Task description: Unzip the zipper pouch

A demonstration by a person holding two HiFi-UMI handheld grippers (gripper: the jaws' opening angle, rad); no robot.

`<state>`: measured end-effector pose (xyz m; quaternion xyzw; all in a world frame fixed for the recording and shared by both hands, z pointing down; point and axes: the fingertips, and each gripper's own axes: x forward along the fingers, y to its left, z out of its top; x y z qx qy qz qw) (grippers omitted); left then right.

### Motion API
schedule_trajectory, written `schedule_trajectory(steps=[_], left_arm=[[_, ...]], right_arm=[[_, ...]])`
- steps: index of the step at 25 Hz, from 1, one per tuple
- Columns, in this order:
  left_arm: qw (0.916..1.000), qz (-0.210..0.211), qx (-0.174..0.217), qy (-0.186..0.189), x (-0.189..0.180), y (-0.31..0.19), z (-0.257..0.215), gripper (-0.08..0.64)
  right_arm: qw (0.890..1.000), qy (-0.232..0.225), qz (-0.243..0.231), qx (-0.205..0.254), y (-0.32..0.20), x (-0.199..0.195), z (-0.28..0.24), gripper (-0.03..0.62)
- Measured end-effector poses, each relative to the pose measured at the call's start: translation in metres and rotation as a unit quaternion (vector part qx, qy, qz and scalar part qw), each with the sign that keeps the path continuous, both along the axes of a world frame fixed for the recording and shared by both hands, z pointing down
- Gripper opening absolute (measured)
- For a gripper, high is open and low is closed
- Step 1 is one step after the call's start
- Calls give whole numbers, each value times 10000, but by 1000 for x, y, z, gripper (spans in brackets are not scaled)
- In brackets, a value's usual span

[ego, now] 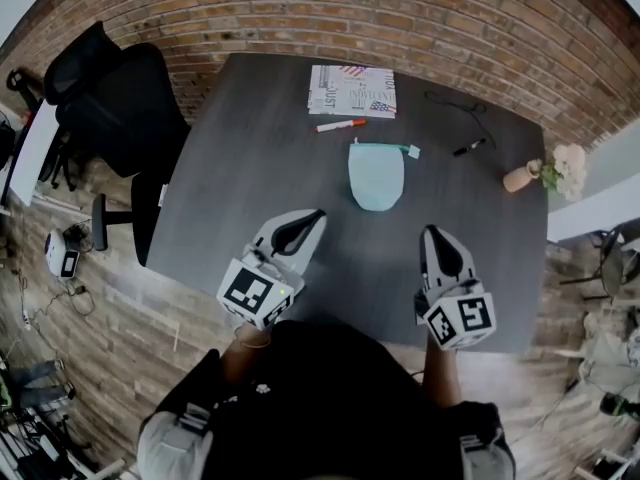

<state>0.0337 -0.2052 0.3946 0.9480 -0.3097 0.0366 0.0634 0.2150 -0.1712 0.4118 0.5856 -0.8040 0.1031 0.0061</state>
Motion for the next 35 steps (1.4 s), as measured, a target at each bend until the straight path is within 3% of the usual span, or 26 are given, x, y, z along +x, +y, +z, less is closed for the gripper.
schedule_trajectory(steps=[3,11,16,29,35], left_arm=[[9999,100,-89,-5,5,-22,6,3],[9995,318,-75,55,15,-74,25,3],[9990,264,-352,42,13,-100,45,3],[9980,253,-576,83,10,-136,76,3],[9962,258,-704,437,6,-141,77,3]], right_arm=[[9998,-161,73,-47,-22,5,-2,8],[9995,49,172,-251,-88,16,13,20],[9981,198,104,-566,-123,16,41,29],[9866,705,-102,-1469,-187,25,123,46],[9796,904,-91,-1793,-208,35,151,58]])
